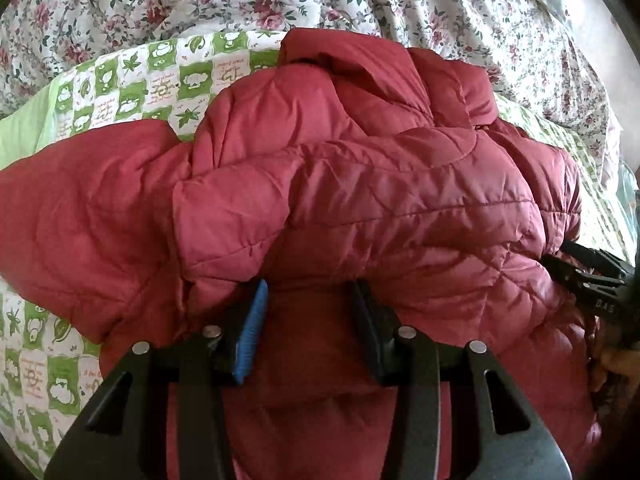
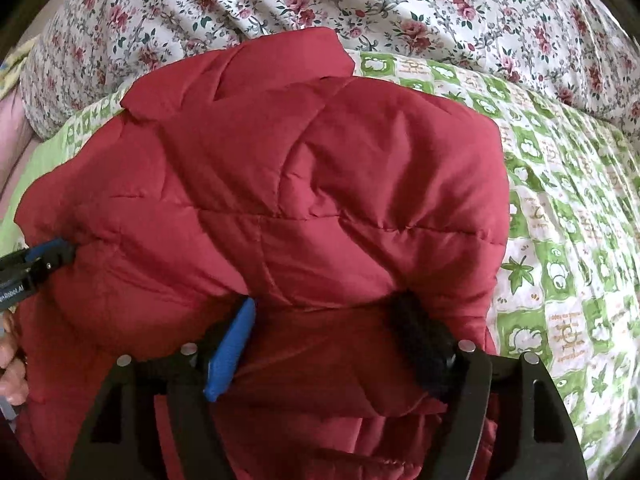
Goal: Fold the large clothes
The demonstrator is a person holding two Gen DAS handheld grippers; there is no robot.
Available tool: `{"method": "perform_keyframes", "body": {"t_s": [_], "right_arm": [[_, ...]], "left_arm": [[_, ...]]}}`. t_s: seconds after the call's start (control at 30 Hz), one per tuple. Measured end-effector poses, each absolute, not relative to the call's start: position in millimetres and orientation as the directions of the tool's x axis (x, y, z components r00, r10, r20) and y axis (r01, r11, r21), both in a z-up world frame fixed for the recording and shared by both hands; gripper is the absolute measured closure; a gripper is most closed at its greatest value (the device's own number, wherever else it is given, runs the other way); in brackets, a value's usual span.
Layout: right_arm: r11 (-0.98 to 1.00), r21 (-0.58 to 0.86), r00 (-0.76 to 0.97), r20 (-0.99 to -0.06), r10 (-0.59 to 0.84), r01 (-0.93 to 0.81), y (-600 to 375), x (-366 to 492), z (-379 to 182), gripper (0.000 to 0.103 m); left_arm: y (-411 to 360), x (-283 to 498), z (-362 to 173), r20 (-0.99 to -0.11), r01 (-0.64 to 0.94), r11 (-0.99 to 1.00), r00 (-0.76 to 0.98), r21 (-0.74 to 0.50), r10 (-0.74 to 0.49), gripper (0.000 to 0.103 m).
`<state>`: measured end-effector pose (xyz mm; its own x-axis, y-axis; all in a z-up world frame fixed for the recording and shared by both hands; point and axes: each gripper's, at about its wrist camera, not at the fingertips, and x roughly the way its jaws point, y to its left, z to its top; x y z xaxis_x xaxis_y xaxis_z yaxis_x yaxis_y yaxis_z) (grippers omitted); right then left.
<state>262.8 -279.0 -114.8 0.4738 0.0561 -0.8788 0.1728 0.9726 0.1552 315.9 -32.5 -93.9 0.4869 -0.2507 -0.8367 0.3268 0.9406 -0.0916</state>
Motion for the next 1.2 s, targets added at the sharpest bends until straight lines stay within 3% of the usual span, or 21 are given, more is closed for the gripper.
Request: {"method": "perform_keyframes", "body": {"t_s": [0.17,0.6,0.77,1.2], "right_arm": [[0.973,0.167,0.474,-0.878,0.074,0.158,-277,265,-114,0.019],[0.968,0.205,0.536,-0.839,0.097,0.146,-274,248,-85,0.019],[0.969,0.219,0.555,-0.823,0.121,0.114,-264,238,-65,0.019],[0.969,0.246,0.592,-0.782,0.196,0.005,-227,203,-18,0.019]], "left_arm": [[-26,306,-85,-0.839,0.310,0.947,0.489,-0.090,-0.240,0.060],[56,280,-31,-0.783,0.077,0.997,0.622,0.021,-0.032,0.059],[91,282,-25,-0.773,0.000,1.000,0.634,0.014,0.011,0.049],[202,317,-48,-0.817,-0.210,0.975,0.573,-0.066,0.068,0.040]]}}
